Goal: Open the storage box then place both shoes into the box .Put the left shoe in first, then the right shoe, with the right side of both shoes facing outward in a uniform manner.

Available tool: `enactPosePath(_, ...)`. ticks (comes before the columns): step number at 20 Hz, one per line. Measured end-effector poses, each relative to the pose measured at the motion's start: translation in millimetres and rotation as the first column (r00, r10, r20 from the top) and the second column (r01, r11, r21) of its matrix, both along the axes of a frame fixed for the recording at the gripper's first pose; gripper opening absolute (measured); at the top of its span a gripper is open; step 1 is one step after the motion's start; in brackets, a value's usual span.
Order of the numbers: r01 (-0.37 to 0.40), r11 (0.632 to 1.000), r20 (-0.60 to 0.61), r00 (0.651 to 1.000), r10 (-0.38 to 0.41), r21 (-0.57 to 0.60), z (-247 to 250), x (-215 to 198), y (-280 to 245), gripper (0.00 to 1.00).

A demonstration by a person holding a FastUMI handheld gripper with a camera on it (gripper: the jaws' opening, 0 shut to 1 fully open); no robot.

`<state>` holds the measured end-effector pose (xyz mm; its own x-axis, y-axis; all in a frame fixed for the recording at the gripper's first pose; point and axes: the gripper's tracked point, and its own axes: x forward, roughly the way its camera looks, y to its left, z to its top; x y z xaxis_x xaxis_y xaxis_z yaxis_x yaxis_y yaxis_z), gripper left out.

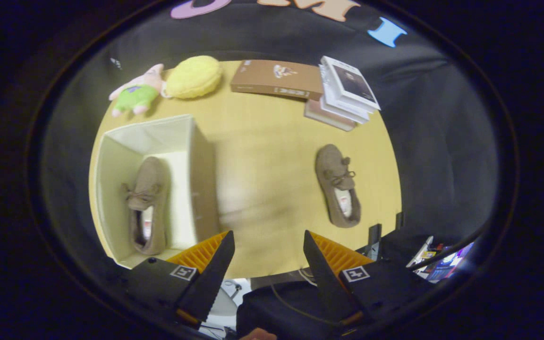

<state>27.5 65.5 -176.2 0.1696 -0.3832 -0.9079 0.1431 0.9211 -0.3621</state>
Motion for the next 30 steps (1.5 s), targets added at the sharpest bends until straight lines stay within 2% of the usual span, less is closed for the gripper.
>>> enactPosePath(9, 0.037, 0.984, -0.135, 0.989, -0.061, -0.172, -30, -25, -148, 0.97)
enactPosePath(13, 0.105, 0.979, -0.125, 0.984, -0.128, -0.176, -47, -26, -198, 0.95)
enactPosePath(18, 0.101, 0.986, -0.158, 0.98, -0.121, -0.129, -84, -19, -237, 0.91)
enactPosePath(20, 0.079, 0.994, -0.155, 0.984, -0.09, -0.078, -105, -10, -240, 0.83)
enactPosePath(23, 0.027, 0.997, -0.173, 0.984, -0.04, -0.076, -125, -1, -255, 0.72)
enactPosePath(26, 0.047, 0.998, -0.16, 0.986, -0.055, -0.051, -143, 5, -264, 0.61)
enactPosePath(30, 0.085, 0.996, -0.118, 0.99, -0.081, 0.03, -153, 5, -252, 0.46)
